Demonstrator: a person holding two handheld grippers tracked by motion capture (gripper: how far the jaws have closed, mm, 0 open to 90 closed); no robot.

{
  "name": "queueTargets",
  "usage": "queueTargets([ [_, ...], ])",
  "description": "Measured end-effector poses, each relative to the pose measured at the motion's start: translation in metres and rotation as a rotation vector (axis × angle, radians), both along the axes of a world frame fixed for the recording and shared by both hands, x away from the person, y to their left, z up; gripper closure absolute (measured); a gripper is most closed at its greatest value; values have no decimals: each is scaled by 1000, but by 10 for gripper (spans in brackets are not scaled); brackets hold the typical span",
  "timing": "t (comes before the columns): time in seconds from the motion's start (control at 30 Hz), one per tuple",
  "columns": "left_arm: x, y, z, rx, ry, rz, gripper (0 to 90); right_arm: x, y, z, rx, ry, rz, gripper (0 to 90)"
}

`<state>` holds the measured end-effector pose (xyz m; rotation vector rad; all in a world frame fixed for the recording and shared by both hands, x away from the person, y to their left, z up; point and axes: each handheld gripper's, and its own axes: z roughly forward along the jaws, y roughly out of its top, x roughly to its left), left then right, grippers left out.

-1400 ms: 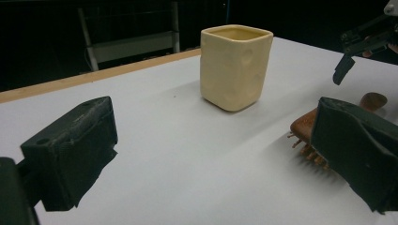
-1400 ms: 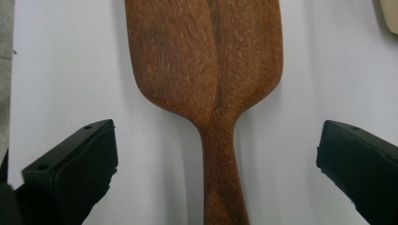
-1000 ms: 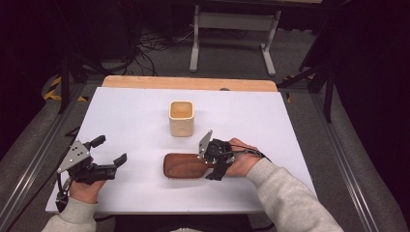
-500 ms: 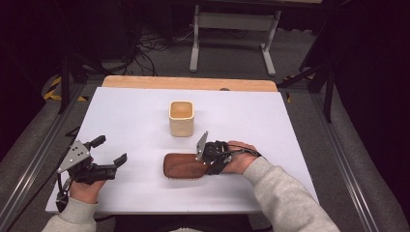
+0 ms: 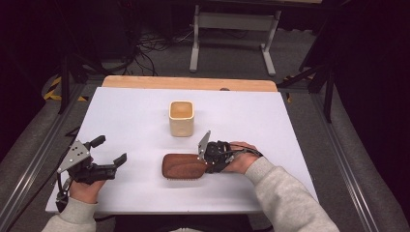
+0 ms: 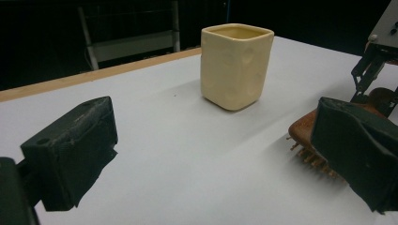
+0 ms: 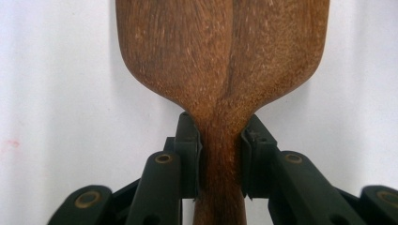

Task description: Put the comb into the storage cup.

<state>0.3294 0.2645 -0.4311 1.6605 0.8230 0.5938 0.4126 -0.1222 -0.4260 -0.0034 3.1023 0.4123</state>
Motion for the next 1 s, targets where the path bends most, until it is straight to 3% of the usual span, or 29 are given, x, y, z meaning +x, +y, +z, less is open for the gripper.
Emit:
queueTargets([
  [0.2, 0, 0, 0, -1, -2, 1, 20, -4, -1, 4, 16, -8, 1, 728],
  [0.3, 0, 0, 0, -1, -2, 1, 20, -6, -2, 11, 55, -32, 10, 728],
  [0.67, 1, -2, 0, -4, 7, -17, 11, -12, -16, 37, 235, -121, -36, 728],
  [1.0, 0, -5, 0, 13, 3, -42, 3, -22, -33, 38, 437, -176, -122, 727],
])
